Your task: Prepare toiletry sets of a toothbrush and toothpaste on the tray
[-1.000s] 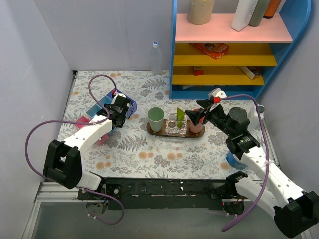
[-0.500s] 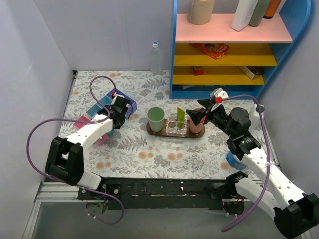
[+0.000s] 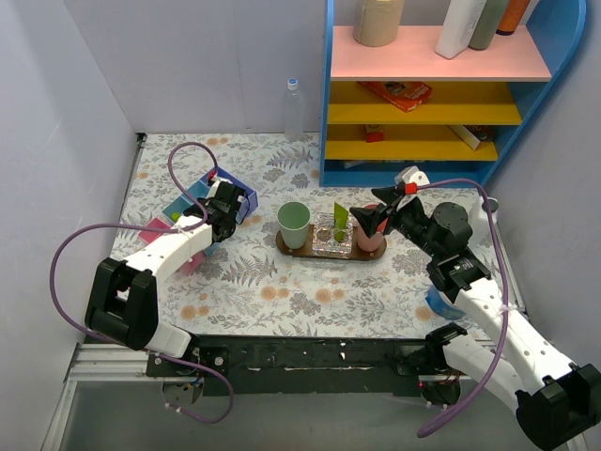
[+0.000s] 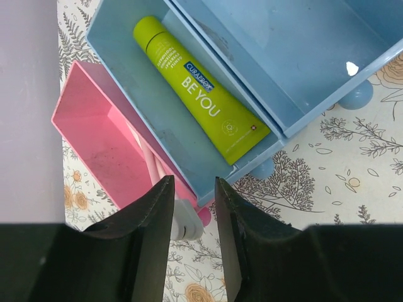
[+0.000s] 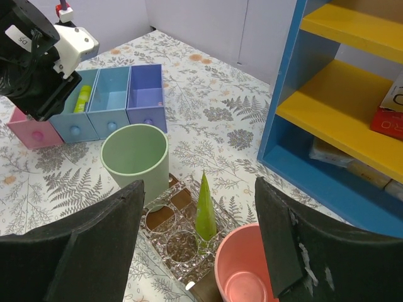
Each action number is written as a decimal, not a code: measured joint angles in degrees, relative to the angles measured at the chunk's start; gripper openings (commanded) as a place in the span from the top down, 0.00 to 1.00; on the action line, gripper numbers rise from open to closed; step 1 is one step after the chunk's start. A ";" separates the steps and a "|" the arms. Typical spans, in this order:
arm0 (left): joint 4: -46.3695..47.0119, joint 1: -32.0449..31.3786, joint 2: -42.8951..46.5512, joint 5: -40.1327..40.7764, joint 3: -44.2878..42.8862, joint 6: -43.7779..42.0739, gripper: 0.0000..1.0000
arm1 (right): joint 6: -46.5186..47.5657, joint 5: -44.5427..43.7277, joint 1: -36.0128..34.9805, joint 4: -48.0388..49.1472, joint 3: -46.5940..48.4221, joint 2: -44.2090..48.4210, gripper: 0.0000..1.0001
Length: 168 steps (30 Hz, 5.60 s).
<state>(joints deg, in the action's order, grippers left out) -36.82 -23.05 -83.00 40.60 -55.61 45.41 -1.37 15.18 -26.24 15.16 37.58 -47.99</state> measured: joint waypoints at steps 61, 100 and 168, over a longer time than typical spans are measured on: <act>-15.06 17.64 -18.73 -11.52 -13.88 52.26 0.61 | -3.23 -1.38 11.93 -41.48 41.48 -22.47 0.21; 8.98 21.53 -12.74 -16.20 -0.94 43.25 1.00 | -4.50 -1.51 13.11 -49.40 43.78 -19.65 0.22; 7.13 22.21 23.82 -35.82 -4.98 62.42 1.00 | -13.94 -5.55 -25.11 -19.98 50.53 -42.80 0.33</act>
<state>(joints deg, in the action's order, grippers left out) -29.69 -0.84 -59.18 4.78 -60.60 107.83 -15.31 9.63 -51.35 -4.82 88.12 -90.78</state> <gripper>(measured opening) 0.037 0.684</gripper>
